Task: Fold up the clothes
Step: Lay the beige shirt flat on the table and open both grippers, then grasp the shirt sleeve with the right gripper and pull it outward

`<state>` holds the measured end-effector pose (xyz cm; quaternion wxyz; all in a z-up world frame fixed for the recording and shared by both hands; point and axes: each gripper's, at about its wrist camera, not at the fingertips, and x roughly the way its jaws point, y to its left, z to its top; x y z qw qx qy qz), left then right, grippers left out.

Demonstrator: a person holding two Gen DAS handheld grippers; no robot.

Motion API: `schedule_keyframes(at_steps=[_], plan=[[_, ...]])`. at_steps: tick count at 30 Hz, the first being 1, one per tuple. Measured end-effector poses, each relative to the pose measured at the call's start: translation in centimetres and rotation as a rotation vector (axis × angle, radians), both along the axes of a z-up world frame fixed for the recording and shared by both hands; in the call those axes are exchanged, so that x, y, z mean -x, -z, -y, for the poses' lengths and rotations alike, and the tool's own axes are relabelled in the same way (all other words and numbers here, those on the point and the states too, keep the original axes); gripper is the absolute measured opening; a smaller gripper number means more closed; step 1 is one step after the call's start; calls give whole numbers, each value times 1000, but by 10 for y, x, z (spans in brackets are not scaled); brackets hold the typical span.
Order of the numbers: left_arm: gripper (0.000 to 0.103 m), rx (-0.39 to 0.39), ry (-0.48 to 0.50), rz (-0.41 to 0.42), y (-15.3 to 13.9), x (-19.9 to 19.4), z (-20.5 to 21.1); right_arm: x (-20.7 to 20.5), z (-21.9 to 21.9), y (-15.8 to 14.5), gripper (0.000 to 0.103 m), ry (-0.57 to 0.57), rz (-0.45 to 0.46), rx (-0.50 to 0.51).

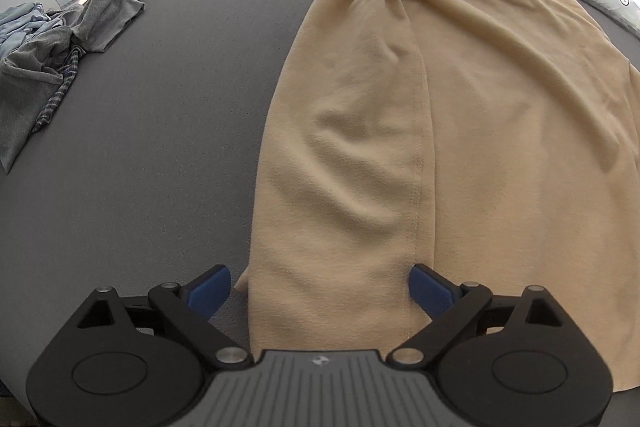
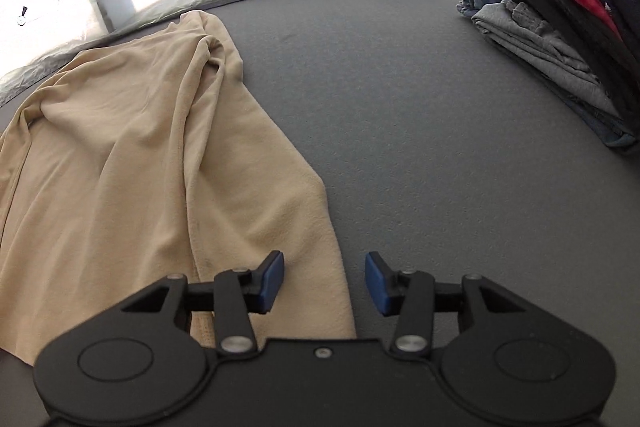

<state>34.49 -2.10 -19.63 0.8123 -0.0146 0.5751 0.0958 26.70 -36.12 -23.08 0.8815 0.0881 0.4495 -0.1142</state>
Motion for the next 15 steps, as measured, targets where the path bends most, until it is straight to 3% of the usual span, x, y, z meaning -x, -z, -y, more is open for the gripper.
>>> schedule_keyframes(at_steps=[2, 4, 6, 13, 15], plan=[[102, 45, -36, -9, 3, -1, -8, -1, 4, -1, 17, 21, 11, -14], [103, 105, -80, -18, 6, -1, -18, -1, 12, -3, 10, 64, 27, -44], [103, 105, -77, -16, 7, -1, -17, -2, 18, -7, 6, 96, 46, -3], [103, 104, -73, -13, 7, -2, -16, -10, 46, -42, 5, 115, 157, 325], [103, 109, -46, -15, 4, 10, -33, -13, 57, -50, 5, 128, 178, 390]])
